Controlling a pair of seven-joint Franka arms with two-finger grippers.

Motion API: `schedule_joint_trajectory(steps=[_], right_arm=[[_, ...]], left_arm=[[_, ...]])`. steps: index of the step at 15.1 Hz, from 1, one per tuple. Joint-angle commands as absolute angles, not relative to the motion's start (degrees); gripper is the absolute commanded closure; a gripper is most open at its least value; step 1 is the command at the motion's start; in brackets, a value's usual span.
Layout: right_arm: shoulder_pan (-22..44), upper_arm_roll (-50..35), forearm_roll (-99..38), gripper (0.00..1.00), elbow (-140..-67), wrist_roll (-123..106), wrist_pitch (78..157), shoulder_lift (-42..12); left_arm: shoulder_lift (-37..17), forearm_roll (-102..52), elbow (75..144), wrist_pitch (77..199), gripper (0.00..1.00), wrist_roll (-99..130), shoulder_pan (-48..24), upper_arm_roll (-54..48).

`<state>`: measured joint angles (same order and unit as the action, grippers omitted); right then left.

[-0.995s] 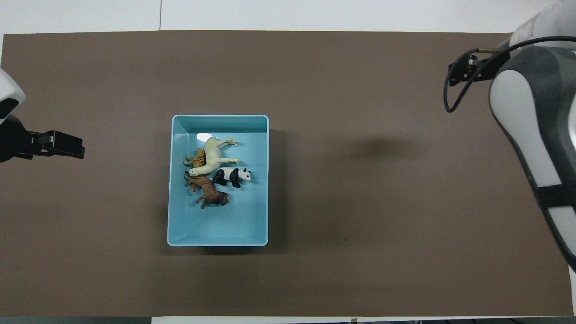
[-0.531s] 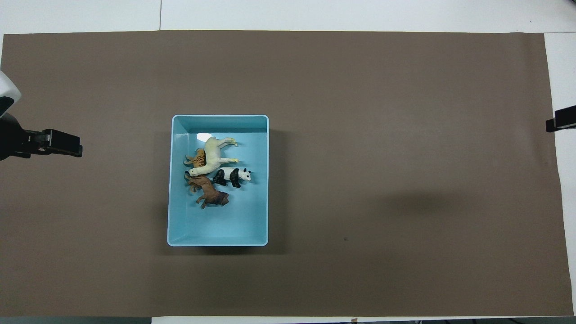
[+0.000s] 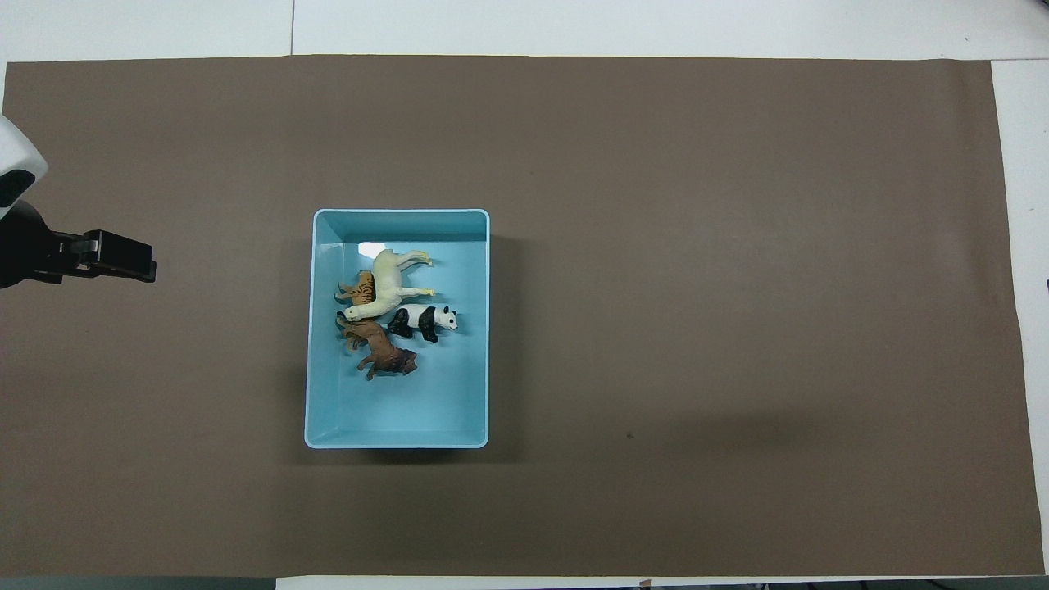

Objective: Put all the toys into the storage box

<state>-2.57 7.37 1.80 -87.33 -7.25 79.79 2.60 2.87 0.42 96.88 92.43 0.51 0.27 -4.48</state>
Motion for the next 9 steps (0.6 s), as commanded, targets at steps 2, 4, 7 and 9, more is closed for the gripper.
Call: schedule_joint_trajectory(steps=[2,4,7,9], right_arm=[[-3.52,6.15,4.12,0.00,-88.93,-9.05,82.25,2.37],[-3.69,6.15,3.96,0.00,-89.21,-8.53,84.19,2.37],[-3.60,6.15,3.87,0.00,-89.03,-8.35,83.76,2.37],[-3.52,6.15,3.69,0.00,-89.03,-8.26,83.67,2.37]], left_arm=[[2.81,-0.09,96.59,90.79,0.00,-0.62,-0.18,-3.96],[3.34,-0.09,97.29,91.05,0.00,-0.53,-0.35,-3.96],[3.43,-0.09,97.38,91.41,0.00,-0.18,-0.09,-3.96],[3.43,-0.09,97.38,91.41,0.00,-0.26,0.44,-3.96]])
